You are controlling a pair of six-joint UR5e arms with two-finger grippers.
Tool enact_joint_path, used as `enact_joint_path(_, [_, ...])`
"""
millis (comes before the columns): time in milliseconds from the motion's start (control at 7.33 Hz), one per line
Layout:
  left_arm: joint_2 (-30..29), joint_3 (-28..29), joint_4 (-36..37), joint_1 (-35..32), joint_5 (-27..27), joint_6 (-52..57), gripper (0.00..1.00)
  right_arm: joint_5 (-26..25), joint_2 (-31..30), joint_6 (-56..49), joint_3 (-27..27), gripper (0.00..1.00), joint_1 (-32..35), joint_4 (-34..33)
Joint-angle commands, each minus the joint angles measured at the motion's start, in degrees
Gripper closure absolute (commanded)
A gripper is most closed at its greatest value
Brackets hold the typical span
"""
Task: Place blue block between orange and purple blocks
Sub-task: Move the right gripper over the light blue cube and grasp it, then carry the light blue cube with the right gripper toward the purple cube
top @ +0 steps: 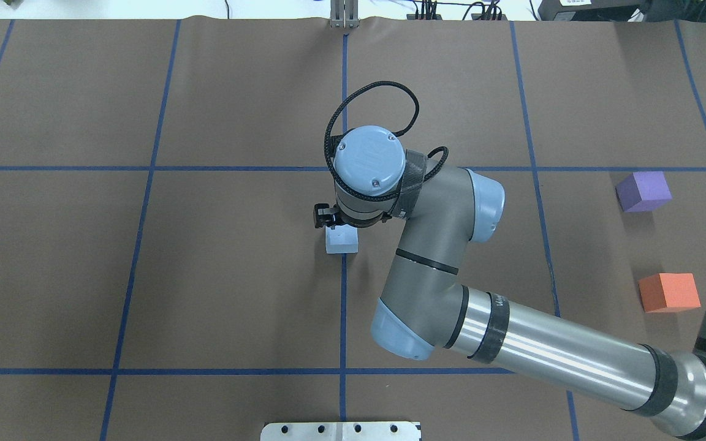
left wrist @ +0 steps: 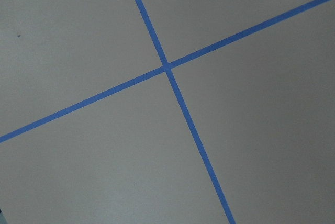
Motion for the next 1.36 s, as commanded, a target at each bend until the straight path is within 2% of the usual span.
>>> enact_joint_path(0, [0.0,0.0,0.0,0.0,0.0,-0.2,0.00,-0.7,2.3,1.4,-3.2,0.00,-1.4,0.5])
enact_joint_path(136, [0.4,0.0,0.0,0.0,-2.2,-0.4,0.00,-1.3,2.2,1.2,-4.5,0.00,-1.6,0.6])
enact_joint_path(409, [0.5,0.1,0.1,0.0,-2.9,-0.5,0.00,-2.2,2.3,1.3,-9.0,0.01,-2.2,5.5])
enact_joint_path(545, [0.6,0.5,0.0,0.0,-2.9,-0.4,0.00,-2.2,2.4,1.5,-9.3,0.16,-2.3,5.9])
enact_joint_path(818, [1.4,0.1,-0.3,0.1,-3.0,-0.5,0.00,-1.6,2.4,1.3,-8.6,0.66,-2.2,5.6])
enact_joint_path(1091, [1.5,0.1,-0.2,0.1,-3.0,-0.6,0.00,-0.1,1.6,0.6,-4.8,0.70,-0.9,4.5])
enact_joint_path(1227, [1.7,0.3,-0.3,0.0,-2.9,-0.6,0.00,2.3,-0.2,0.1,0.6,0.70,1.3,-0.1])
